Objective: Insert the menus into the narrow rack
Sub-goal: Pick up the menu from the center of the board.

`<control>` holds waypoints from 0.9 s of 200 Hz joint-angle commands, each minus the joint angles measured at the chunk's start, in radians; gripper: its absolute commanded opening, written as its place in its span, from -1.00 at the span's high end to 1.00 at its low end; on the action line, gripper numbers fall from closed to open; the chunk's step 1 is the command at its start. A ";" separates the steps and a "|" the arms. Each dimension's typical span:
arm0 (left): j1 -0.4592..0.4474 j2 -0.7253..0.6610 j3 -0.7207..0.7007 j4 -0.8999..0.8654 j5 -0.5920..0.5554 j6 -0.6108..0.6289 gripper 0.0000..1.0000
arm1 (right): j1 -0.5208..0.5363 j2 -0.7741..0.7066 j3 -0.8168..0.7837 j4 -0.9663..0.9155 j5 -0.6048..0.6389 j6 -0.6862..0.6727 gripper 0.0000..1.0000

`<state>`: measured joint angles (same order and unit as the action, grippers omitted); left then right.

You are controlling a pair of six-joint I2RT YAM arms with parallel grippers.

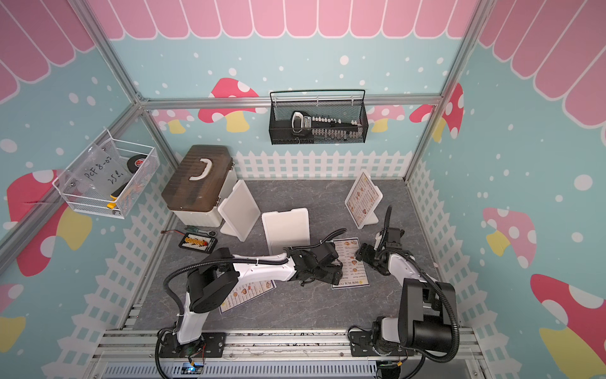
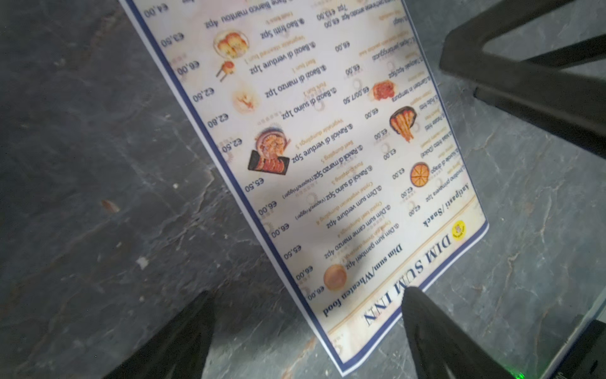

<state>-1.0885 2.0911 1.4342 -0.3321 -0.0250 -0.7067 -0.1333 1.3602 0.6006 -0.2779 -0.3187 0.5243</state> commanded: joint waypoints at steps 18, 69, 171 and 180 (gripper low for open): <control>0.011 0.050 0.020 -0.028 0.014 -0.038 -0.78 | -0.006 0.023 -0.040 -0.027 -0.040 -0.010 -0.64; 0.016 0.066 0.029 -0.029 0.034 -0.045 -0.79 | -0.005 0.005 -0.057 -0.038 -0.082 -0.011 -0.62; 0.028 0.071 0.028 -0.015 0.070 -0.053 -0.82 | -0.004 -0.030 -0.099 -0.014 -0.167 0.009 -0.59; 0.028 0.072 0.025 -0.012 0.072 -0.054 -0.82 | -0.005 -0.031 -0.098 -0.015 -0.169 0.009 -0.59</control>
<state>-1.0687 2.1136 1.4651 -0.3191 0.0196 -0.7307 -0.1375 1.3220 0.5373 -0.2306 -0.4664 0.5167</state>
